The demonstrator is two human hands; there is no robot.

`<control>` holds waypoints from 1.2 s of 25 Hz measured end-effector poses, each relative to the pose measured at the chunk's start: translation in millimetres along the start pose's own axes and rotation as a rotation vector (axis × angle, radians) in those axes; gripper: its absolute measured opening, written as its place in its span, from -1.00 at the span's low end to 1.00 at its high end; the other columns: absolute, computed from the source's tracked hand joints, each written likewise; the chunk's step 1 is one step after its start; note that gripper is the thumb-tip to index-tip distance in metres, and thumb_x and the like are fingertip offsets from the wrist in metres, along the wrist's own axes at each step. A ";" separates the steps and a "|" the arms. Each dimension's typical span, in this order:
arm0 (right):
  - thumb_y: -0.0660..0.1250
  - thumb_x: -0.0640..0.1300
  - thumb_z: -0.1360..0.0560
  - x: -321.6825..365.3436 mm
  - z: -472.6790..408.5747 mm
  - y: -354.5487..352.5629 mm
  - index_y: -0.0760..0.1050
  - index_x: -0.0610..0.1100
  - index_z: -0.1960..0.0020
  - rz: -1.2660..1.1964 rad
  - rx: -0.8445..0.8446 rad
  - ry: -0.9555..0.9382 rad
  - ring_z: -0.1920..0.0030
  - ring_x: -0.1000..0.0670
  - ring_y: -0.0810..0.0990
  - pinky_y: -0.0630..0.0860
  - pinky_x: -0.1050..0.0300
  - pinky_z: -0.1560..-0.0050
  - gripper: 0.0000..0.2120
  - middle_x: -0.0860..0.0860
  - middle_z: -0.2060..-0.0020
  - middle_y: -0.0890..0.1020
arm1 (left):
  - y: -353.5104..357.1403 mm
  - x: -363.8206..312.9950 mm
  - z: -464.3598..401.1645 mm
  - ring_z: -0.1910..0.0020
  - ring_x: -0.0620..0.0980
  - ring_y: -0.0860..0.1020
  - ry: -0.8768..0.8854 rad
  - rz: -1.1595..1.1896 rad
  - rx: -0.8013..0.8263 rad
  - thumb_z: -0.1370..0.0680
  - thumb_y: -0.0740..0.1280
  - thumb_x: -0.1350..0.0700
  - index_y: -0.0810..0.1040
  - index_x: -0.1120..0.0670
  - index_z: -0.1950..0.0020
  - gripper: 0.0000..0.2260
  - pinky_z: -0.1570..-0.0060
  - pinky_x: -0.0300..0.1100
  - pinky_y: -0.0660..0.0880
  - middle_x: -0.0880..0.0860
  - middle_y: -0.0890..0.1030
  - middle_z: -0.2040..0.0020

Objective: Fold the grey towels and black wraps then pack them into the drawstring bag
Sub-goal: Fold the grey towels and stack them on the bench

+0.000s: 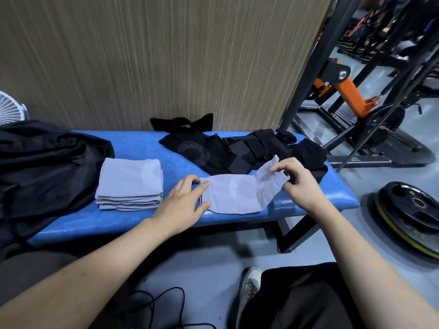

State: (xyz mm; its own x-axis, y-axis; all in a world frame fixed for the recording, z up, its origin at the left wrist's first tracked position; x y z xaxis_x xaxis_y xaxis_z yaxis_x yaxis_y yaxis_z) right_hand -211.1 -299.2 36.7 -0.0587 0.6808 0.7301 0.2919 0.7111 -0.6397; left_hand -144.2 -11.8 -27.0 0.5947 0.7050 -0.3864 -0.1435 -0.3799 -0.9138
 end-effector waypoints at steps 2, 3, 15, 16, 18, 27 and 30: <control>0.12 -0.64 -0.34 11.9 -5.2 12.9 0.59 -0.09 -0.06 -0.014 0.045 -0.040 0.02 0.15 0.49 0.39 0.40 0.01 -0.42 0.01 -0.04 0.50 | -1.3 0.3 -0.2 -0.38 -0.06 0.27 0.001 0.013 -0.010 -0.61 0.20 -0.17 0.25 -0.03 -0.55 -0.46 -0.33 -0.10 0.35 -0.08 0.26 -0.36; 0.11 -0.64 -0.33 17.9 -7.2 20.0 0.59 -0.11 -0.08 -0.032 0.075 -0.053 -0.01 0.18 0.49 0.39 0.40 0.00 -0.42 0.02 -0.05 0.48 | -1.5 0.1 -0.3 -0.37 -0.07 0.27 0.002 0.020 -0.010 -0.61 0.20 -0.18 0.25 -0.03 -0.55 -0.46 -0.32 -0.10 0.36 -0.09 0.26 -0.35; 0.17 -0.45 -0.38 56.0 -21.7 110.4 0.59 -0.12 -0.16 0.066 0.389 -0.114 0.05 0.16 0.49 0.37 0.38 0.06 -0.53 0.06 -0.05 0.43 | -4.3 -1.2 -1.0 -0.38 -0.08 0.25 -0.003 0.041 -0.034 -0.60 0.22 -0.18 0.22 0.02 -0.55 -0.42 -0.30 -0.11 0.36 -0.09 0.28 -0.34; 0.18 -0.46 -0.39 57.4 -21.0 115.3 0.60 -0.12 -0.16 0.076 0.413 -0.118 0.06 0.09 0.51 0.38 0.38 0.07 -0.53 0.03 -0.06 0.44 | -4.6 -1.1 -0.9 -0.37 -0.08 0.25 -0.004 0.045 -0.033 -0.60 0.23 -0.18 0.22 0.00 -0.54 -0.43 -0.29 -0.10 0.37 -0.09 0.29 -0.33; 0.21 -0.46 -0.40 59.6 -19.6 122.9 0.59 -0.13 -0.18 0.070 0.445 -0.121 0.13 0.00 0.52 0.40 0.37 0.11 -0.55 -0.02 -0.06 0.44 | -6.0 -1.3 -0.9 -0.36 -0.08 0.27 -0.005 0.055 -0.032 -0.59 0.24 -0.17 0.23 -0.03 -0.52 -0.45 -0.26 -0.09 0.39 -0.10 0.30 -0.32; 0.39 -0.38 -0.39 53.0 -19.0 124.3 0.44 -0.02 -0.27 0.025 0.434 -0.018 0.30 0.12 0.48 0.46 0.36 0.16 -0.49 0.00 -0.04 0.55 | -12.7 2.6 -2.6 -0.35 -0.07 0.32 -0.038 0.198 -0.059 -0.65 0.13 0.05 0.27 -0.13 -0.52 -0.59 -0.28 -0.05 0.38 -0.10 0.42 -0.29; 0.39 -0.37 -0.39 51.9 -17.3 120.2 0.49 -0.02 -0.17 -0.012 0.413 0.001 0.28 0.11 0.51 0.45 0.34 0.19 -0.57 0.03 -0.03 0.59 | -7.6 1.4 -1.7 -0.31 -0.13 0.30 -0.049 0.139 -0.029 -0.62 0.18 -0.18 0.32 -0.16 -0.47 -0.58 -0.20 -0.06 0.43 -0.15 0.37 -0.24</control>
State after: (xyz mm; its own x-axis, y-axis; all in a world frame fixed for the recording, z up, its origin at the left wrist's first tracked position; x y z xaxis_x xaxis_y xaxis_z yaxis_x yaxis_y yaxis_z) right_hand -162.5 -181.5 1.8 -0.0584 0.6723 0.7379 -0.1166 0.7295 -0.6739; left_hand -140.9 -9.0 -20.3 0.5314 0.6723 -0.5153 -0.1982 -0.4928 -0.8473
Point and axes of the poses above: each hand's wrist, its own z-axis away from the middle knuckle, its own y-axis out of the palm, x = y × z, the point moved 4 cm from there along -z, towards the middle knuckle
